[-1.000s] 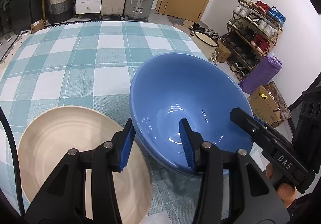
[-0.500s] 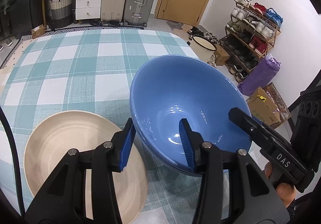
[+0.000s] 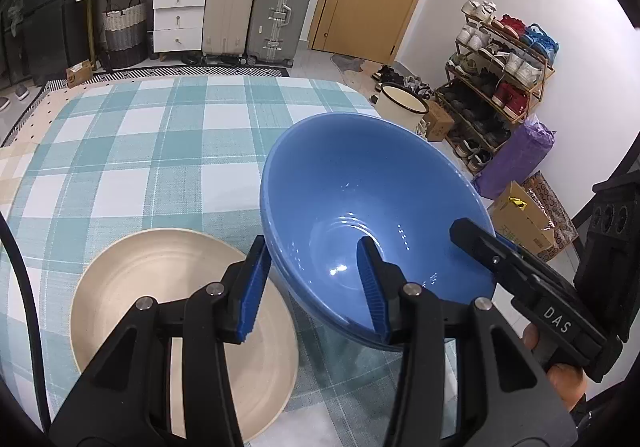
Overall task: Organize plates and bowls
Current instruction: 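Lift the nested bowls with both grippers and carry them over the cream plates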
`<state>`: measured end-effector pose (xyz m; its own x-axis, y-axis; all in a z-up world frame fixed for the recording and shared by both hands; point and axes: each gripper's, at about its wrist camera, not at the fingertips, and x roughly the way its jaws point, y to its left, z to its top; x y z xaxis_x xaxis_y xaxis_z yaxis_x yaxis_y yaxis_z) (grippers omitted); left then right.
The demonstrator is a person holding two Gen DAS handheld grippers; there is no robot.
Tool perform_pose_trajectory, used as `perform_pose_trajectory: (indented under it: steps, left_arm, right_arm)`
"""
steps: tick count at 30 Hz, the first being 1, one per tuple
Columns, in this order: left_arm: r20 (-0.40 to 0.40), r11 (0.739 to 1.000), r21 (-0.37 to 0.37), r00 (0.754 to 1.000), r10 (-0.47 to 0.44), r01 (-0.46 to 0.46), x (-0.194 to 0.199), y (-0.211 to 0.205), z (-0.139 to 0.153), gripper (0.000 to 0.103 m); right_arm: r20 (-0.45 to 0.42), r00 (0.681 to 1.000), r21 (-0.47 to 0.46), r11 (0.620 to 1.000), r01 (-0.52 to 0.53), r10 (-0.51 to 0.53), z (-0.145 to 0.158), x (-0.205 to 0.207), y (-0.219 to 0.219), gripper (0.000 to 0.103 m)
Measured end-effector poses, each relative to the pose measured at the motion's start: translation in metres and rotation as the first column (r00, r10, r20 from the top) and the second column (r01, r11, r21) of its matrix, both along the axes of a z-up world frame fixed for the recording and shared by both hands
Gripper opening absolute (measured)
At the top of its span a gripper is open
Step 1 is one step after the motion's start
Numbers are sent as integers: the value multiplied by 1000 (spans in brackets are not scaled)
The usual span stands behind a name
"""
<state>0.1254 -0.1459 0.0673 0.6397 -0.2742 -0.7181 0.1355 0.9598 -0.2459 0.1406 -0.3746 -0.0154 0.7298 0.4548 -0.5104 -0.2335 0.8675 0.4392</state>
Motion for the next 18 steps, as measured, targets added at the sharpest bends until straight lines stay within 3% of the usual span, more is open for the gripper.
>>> perform_pose_trajectory:
  steps: [18]
  left_arm:
    - [44, 999, -30, 998, 41, -40, -37, 39, 18, 42]
  right_arm:
    - [29, 998, -17, 998, -55, 56, 18, -16, 31, 43]
